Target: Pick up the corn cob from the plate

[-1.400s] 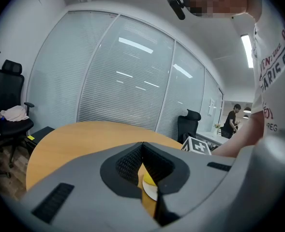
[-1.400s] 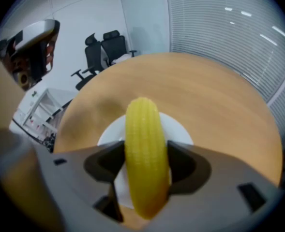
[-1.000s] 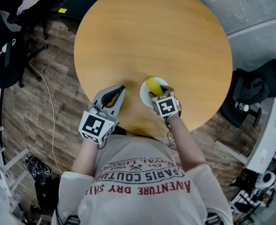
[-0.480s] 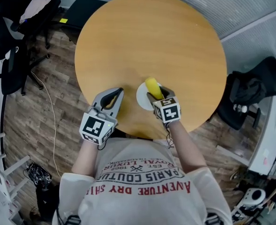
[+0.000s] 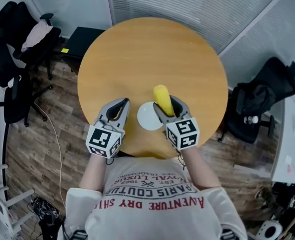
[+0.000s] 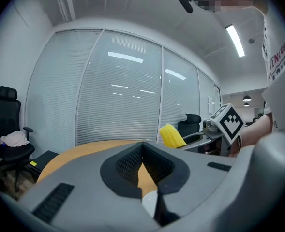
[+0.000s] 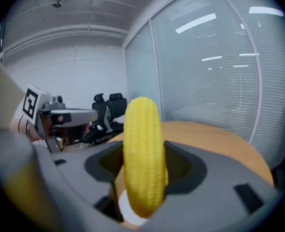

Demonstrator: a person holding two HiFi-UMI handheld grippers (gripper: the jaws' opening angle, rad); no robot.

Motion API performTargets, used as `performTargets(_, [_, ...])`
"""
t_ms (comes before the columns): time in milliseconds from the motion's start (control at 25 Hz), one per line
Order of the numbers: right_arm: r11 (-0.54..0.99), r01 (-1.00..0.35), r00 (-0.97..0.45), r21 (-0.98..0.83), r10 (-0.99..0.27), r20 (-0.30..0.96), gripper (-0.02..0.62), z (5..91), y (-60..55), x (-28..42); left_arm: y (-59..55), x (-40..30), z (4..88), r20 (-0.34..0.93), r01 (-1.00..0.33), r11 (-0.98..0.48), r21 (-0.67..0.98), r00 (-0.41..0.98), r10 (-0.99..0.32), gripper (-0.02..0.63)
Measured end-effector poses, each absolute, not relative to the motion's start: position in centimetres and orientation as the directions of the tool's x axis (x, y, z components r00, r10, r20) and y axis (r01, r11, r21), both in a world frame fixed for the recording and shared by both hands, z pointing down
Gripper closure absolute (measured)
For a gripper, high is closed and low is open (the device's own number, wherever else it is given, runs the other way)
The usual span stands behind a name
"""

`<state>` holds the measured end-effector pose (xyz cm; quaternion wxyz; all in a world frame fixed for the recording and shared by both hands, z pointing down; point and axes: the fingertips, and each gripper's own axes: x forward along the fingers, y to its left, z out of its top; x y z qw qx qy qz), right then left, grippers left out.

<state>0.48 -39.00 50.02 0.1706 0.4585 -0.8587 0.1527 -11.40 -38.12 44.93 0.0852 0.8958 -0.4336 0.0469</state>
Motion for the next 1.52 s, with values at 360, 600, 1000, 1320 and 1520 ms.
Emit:
performTargets(360, [0.503, -0.860, -0.510, -0.085, -0.843, 0.174, 0.327, 40.5, -38.1, 3.5, -38.6, -9.1, 41.4, 0.107, -0.782, -0.617, 0.084, 0.623, -0.775, 0.571])
performTargets(600, [0.497, -0.864, -0.502, -0.078, -0.861, 0.076, 0.327, 38.2, -37.7, 5.0, -38.8, -7.9, 40.2, 0.093, -0.782, -0.617, 0.084, 0.623, -0.777, 0.571])
performTargets(1000, [0.505, -0.858, -0.511, -0.092, -0.856, 0.070, 0.327, 38.9, -37.9, 5.8, -38.8, -7.7, 39.9, 0.098, -0.802, -0.592, 0.080, 0.598, -0.796, 0.571])
performTargets(1320, [0.513, -0.853, -0.521, -0.097, -0.849, 0.091, 0.327, 39.6, -37.7, 5.2, -38.4, -7.9, 40.0, 0.105, -0.808, -0.584, 0.079, 0.589, -0.801, 0.571])
performTargets(1520, [0.506, -0.857, -0.514, -0.101, -0.852, 0.097, 0.327, 39.9, -37.4, 5.7, -38.0, -7.2, 40.0, 0.111, -0.807, -0.588, 0.056, 0.590, -0.799, 0.571])
